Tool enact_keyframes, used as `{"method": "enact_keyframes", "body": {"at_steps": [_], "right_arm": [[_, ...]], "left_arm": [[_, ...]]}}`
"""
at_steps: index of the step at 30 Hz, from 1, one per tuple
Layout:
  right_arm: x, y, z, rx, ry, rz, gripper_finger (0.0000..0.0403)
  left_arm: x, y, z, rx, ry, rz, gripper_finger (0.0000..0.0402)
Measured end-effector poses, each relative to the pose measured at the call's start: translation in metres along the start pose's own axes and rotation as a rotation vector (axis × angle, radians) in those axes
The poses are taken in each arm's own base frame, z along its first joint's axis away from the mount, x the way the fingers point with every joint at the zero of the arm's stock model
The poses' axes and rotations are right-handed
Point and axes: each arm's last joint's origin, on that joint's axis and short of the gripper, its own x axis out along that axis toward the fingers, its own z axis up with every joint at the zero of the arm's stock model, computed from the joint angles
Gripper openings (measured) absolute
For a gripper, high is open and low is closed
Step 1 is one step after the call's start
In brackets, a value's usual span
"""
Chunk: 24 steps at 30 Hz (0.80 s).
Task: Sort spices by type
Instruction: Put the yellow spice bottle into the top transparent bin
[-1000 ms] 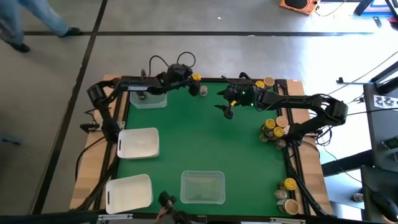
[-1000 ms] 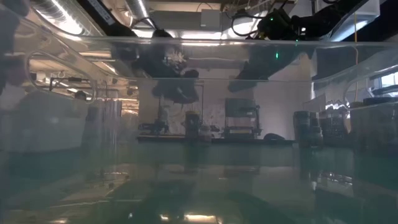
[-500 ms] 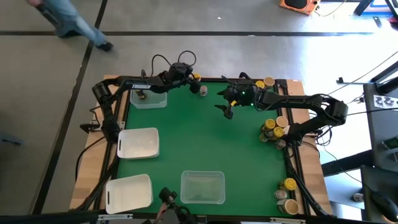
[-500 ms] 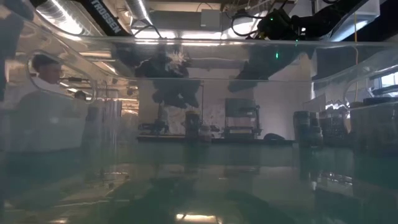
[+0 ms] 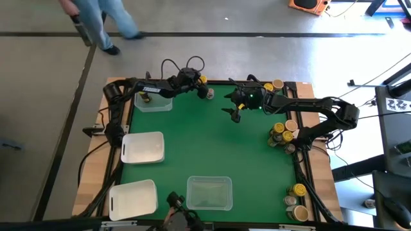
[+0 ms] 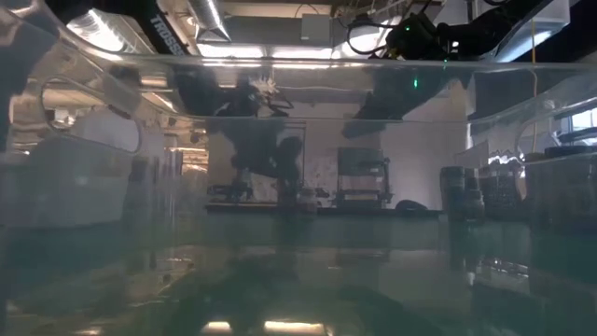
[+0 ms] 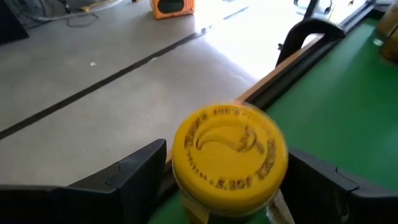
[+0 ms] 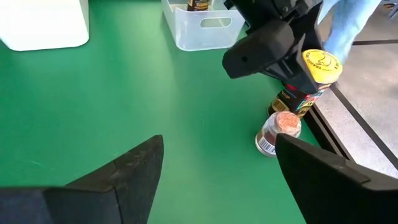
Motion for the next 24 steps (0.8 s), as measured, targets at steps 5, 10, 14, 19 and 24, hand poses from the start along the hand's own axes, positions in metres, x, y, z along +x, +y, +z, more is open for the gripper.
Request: {"method": "enact_keyframes", "body": {"at_steps": [5, 10, 14, 19, 24], "right_arm": [[0.0, 0.0, 0.0, 0.0, 0.002, 0.0, 0.0308], [0.0, 0.0, 0.0, 0.0, 0.002, 0.0, 0.0308], [0.0, 0.0, 0.0, 0.013, 0.002, 0.0, 0.0308], [0.0, 0.0, 0.0, 0.018, 0.001, 0.0, 0.0308], [0.0, 0.0, 0.0, 0.018, 0.001, 0.0, 0.0308]], "left_arm": [[0.003, 0.0, -0.004, 0.002, 0.008, 0.001, 0.0257], [0.003, 0.0, -0.004, 0.031, 0.008, 0.001, 0.0199], [0.003, 0.0, -0.004, 0.057, 0.008, 0.0, 0.0195], [-0.005, -0.004, 0.003, 0.073, 0.001, -0.008, 0.0196], [-0.032, -0.01, 0.026, 0.095, -0.016, -0.019, 0.0202]]}}
